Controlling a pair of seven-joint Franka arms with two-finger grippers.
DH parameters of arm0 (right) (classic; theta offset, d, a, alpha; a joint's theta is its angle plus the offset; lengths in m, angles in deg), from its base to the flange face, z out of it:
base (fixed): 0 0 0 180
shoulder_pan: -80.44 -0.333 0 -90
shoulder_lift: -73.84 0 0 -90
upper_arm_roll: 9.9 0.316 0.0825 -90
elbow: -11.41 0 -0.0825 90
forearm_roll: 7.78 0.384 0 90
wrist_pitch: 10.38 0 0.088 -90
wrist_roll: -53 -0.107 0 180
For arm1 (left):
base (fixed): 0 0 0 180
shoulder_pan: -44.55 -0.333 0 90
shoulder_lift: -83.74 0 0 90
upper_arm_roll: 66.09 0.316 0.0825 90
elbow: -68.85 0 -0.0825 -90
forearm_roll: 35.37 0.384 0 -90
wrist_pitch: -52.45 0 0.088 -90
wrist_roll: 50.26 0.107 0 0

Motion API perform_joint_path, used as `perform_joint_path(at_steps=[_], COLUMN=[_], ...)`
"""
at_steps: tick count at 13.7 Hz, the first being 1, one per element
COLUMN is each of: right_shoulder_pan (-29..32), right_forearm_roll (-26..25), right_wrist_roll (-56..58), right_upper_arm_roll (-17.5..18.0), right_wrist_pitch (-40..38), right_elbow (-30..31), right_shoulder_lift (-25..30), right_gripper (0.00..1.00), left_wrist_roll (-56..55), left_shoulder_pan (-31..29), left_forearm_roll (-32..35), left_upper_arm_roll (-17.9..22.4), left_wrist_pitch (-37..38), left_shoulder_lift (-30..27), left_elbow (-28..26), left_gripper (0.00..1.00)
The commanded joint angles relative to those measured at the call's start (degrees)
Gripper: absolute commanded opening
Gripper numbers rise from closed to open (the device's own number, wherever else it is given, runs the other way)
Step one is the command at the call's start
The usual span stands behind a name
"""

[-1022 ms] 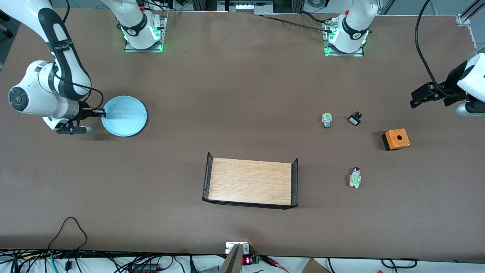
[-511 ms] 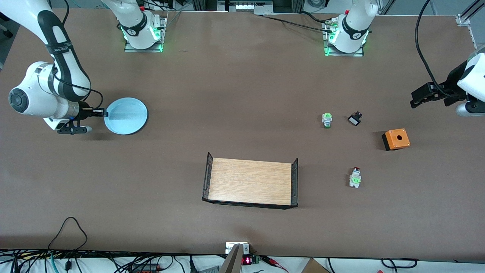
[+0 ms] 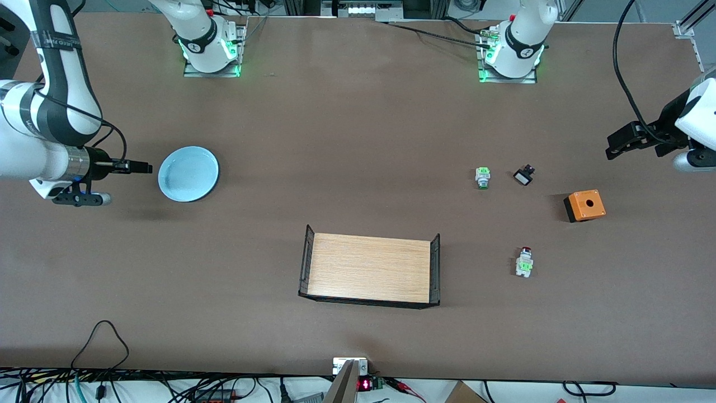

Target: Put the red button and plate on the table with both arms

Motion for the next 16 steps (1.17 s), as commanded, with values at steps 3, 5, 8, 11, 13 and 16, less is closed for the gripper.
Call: perform_joint_path(at_steps=[3,5,8,11,13,16], right_shoulder_pan=[-1.45,-1.28,-1.28,-1.45,-3.20,-6.81], right_forearm_roll=[-8.54,-8.56,-8.21,-7.94,-8.20,-7.50], right_wrist_roll=[-2.05,-1.44,-2.22,-2.31,-2.05,-1.70], right_upper_arm_roll=[2.63,2.29,2.19,1.85,-2.96,-7.65], right_wrist_pitch=[-8.63,-12.59,-16.46,-16.83,-17.96,-18.75], right_elbow=[-11.27,-18.04,-25.17,-28.36,-27.49,-25.54], right_shoulder_lift=[1.13,1.31,1.40,2.09,2.80,3.68], right_gripper=[1.00,1.00,1.00,1.00,1.00,1.00], left_wrist_roll=[-0.08,-0.08,-0.08,-0.08,-0.08,0.00], left_shoulder_pan=[0.08,0.17,0.17,0.17,0.17,0.08], left_forearm_roll=[-0.17,-0.09,-0.09,-0.09,-0.17,-0.17], left_upper_arm_roll=[0.05,0.05,0.05,0.05,0.05,0.05], left_wrist_pitch=[0.57,0.66,0.66,0.66,0.66,0.66], left_shoulder_lift=[0.49,0.58,0.58,0.49,0.49,0.57], left_elbow=[1.41,1.41,1.41,1.41,1.41,1.33], left_gripper=[1.00,1.00,1.00,1.00,1.00,1.00])
